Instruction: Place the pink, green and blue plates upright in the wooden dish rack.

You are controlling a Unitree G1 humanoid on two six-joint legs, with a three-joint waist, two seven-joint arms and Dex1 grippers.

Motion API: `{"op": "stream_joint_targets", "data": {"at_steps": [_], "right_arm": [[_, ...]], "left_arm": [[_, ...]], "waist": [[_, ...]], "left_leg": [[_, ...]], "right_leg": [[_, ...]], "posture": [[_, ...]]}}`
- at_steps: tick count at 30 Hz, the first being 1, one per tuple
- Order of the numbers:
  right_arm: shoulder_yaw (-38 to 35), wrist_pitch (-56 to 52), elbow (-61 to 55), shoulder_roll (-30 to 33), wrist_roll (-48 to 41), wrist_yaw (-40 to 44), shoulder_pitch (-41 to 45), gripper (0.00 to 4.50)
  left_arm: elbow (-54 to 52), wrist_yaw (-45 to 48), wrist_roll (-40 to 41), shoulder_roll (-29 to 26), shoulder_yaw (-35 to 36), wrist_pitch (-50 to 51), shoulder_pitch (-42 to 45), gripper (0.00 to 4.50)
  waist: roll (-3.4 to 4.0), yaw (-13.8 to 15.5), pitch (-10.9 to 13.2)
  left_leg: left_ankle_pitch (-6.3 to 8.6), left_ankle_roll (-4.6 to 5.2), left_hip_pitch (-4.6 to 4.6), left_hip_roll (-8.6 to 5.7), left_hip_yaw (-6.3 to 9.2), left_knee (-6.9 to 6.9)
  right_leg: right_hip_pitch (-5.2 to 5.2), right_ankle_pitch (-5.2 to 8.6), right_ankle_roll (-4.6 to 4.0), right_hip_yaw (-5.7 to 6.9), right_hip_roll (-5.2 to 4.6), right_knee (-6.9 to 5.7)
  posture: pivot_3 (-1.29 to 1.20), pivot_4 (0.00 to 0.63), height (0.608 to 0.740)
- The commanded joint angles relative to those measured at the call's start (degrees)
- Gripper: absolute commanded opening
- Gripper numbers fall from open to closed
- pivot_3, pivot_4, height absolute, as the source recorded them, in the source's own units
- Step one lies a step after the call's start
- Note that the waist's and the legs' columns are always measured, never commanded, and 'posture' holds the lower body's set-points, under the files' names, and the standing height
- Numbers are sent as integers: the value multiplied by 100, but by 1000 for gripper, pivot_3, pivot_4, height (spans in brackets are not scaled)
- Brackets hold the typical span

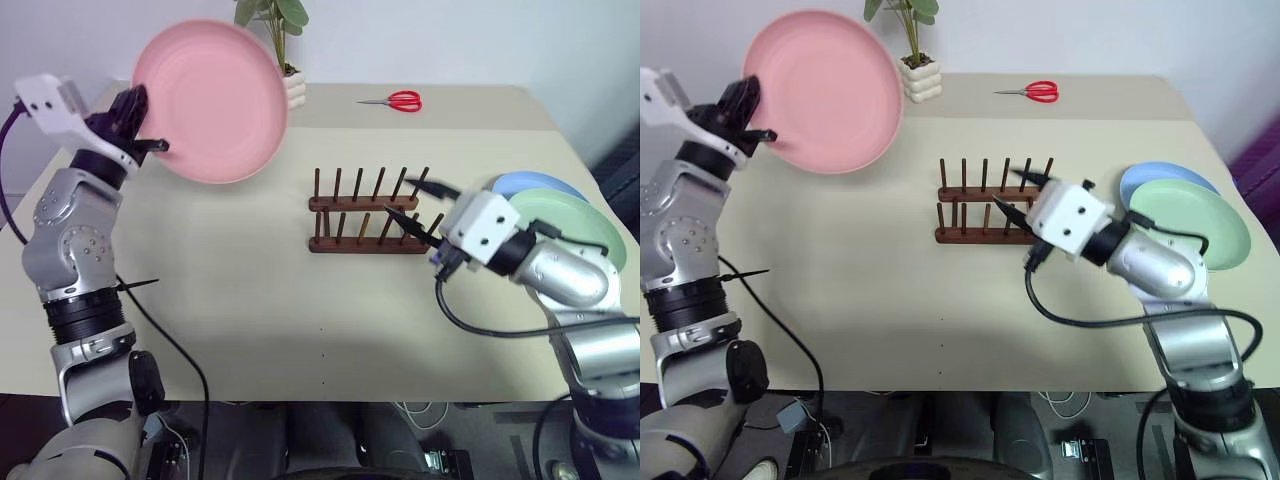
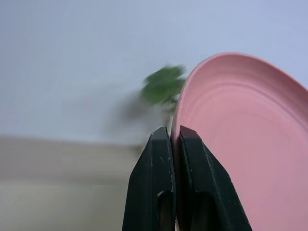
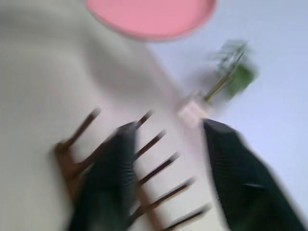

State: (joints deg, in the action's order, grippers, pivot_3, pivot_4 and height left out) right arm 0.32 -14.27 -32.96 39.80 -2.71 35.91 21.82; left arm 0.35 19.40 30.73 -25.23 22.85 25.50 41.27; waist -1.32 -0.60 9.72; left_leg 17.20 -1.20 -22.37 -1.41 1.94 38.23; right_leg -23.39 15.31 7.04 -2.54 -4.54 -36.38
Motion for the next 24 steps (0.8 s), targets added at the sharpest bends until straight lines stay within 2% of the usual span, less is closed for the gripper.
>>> {"op": "stream_joint_targets", "data": {"at_steps": [1, 2, 8, 13, 18, 21, 24], "right_arm": [[532, 544, 112, 48, 870, -148, 466, 4303], [670, 669, 163, 38, 1089, -174, 546, 4448], [1533, 1359, 587, -256, 2305, -361, 1030, 4448], [1760, 1619, 987, -438, 3109, -599, 1195, 4448], [1753, 1763, 1200, -532, 3465, -647, 1146, 4448], [1728, 1832, 1272, -555, 3631, -676, 1096, 3586], [1711, 1890, 1297, -559, 3785, -709, 1051, 2135]], "left_arm": [[-598, -415, 7, 344, -345, 49, 273, 0], [-675, -514, -7, 440, -406, 57, 308, 0], [-1101, -886, -453, 940, -1102, -138, 381, 0], [-1483, -907, -407, 1267, -1429, -12, 240, 0], [-1664, -965, -326, 1410, -1490, 157, 89, 0], [-1757, -929, -332, 1390, -1529, 233, 0, 0], [-1743, -931, -326, 1368, -1472, 276, -30, 0]], "waist": [[0, 1, 0], [0, 1, 0], [0, -20, 0], [0, -13, 0], [0, -16, 0], [0, -18, 0], [0, -15, 0]], "left_leg": [[0, 0, 0, 0, 0, -1], [0, 0, -2, 0, 0, -1], [-16, -28, -5, -3, -8, -1], [-20, -35, -5, -2, -6, 0], [-21, -36, -4, -2, -6, -1], [-22, -37, -4, -2, -6, 0], [-23, -38, -4, -3, -6, 0]], "right_leg": [[-1, 0, 0, 0, 1, 0], [-2, 0, 0, 1, 1, 0], [-6, 0, 1, -1, 3, 3], [-6, 0, 1, -1, 4, 1], [-6, 0, 0, -1, 6, 1], [-6, 0, 0, -1, 7, 0], [-6, 0, 0, -1, 7, -1]], "posture": [[0, 150, 740], [0, 150, 740], [0, 150, 740], [0, 150, 740], [0, 150, 740], [0, 150, 740], [0, 150, 740]]}}
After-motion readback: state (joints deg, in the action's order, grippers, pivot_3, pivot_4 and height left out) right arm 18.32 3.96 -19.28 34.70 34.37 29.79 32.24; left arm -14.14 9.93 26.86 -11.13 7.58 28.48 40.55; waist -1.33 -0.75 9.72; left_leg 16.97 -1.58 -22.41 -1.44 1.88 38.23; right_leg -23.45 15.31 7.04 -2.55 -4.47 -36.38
